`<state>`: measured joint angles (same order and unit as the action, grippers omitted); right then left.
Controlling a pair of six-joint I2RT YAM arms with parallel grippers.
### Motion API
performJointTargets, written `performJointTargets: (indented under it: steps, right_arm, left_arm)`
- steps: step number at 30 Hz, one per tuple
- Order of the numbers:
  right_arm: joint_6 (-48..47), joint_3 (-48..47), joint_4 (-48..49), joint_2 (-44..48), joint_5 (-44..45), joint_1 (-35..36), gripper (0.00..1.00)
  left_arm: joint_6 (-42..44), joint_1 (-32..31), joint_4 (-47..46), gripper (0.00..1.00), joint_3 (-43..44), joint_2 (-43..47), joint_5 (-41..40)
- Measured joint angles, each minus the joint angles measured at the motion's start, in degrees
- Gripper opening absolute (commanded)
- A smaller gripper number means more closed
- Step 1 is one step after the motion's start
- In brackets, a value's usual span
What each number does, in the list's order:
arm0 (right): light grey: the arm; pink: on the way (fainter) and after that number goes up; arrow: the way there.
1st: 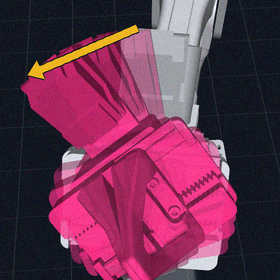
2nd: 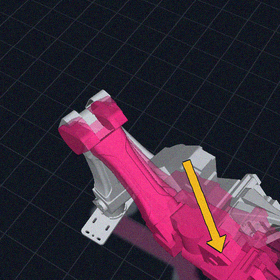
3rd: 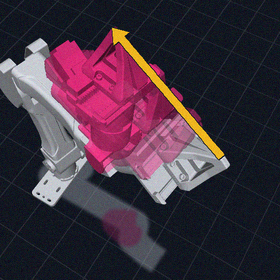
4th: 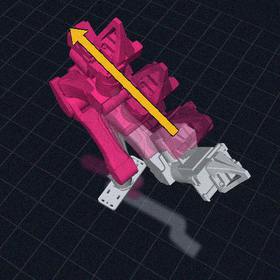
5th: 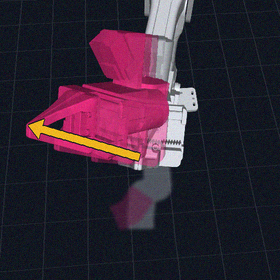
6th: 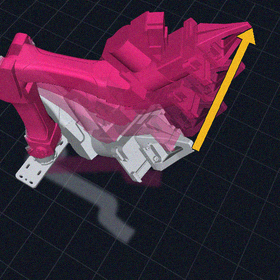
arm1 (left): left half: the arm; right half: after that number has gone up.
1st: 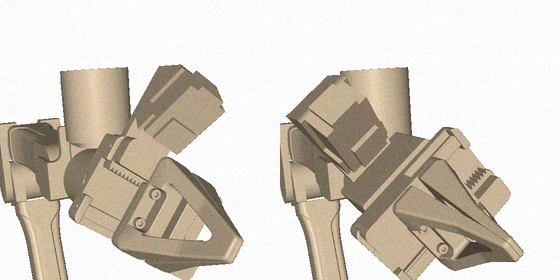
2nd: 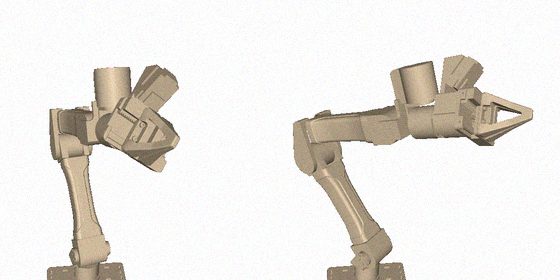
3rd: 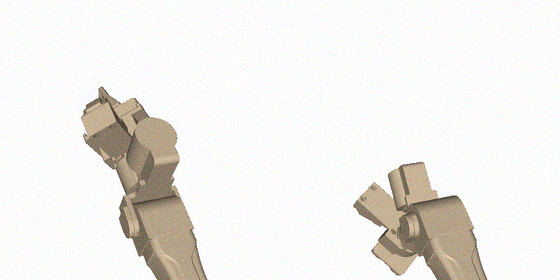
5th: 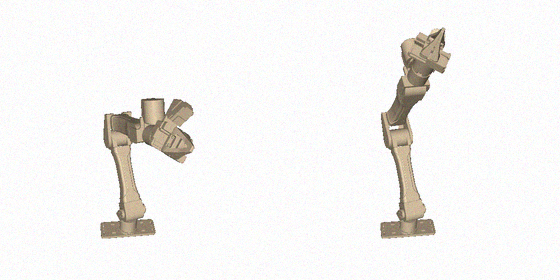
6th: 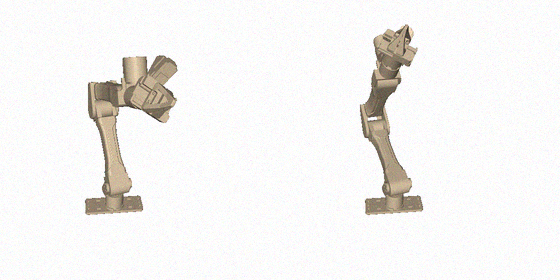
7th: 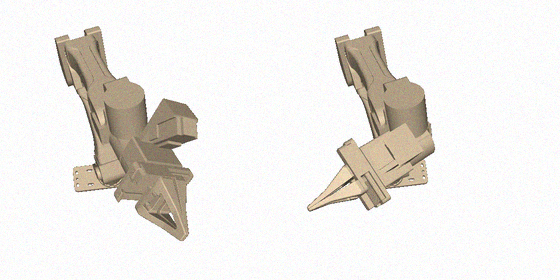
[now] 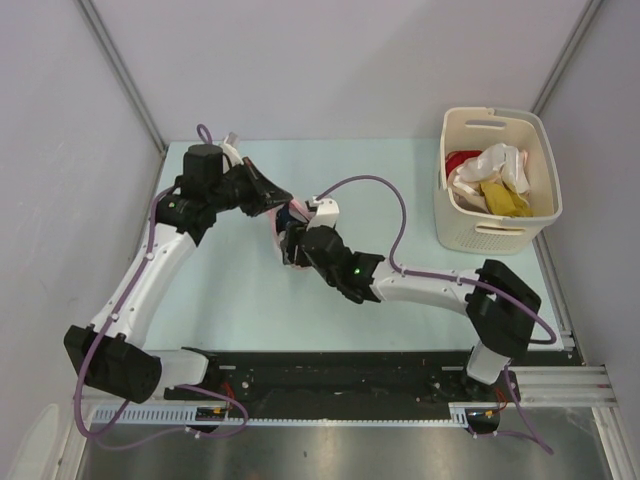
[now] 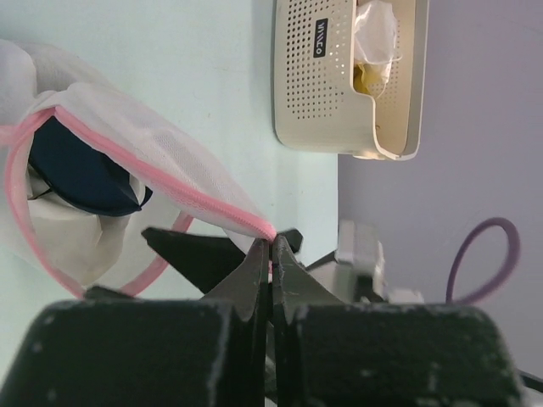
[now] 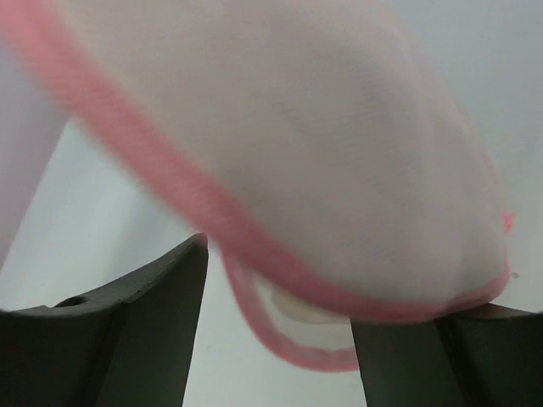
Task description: Unzip the laundry bag and remove the bra
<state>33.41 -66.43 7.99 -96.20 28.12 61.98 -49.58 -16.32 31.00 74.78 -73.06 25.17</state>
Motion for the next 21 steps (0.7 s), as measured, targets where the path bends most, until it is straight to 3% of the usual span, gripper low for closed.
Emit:
performJointTargets:
  steps: [8, 17, 18, 20, 21]
  right_arm:
    - [-0.42, -1.90, -1.36, -6.05, 2.29, -3.67, 0.76]
    - [-1.07, -3.32, 1.03, -8.44, 0.44, -5.66, 0.75]
    - [-1.09, -3.72, 1.53, -9.03, -0.31, -6.01, 0.72]
    - [-1.07, -4.68, 3.28, -10.58, -2.38, -6.71, 0.54]
    - [-1.03, -5.05, 4.02, -11.28, -3.43, -7.04, 0.39]
  left_arm:
    - [-0.02, 0.00, -0.02, 0.00, -0.04, 0.00, 0.00]
    - [-0.04, 0.00, -0.09, 0.00, -0.22, 0.00, 0.11]
    - [-0.04, 0.00, -0.11, 0.00, -0.31, 0.02, 0.11]
    - [-0.04, 0.00, -0.31, 0.00, -0.70, 0.02, 0.09]
    - [-0.04, 0.02, -0.37, 0.00, -0.94, 0.02, 0.13]
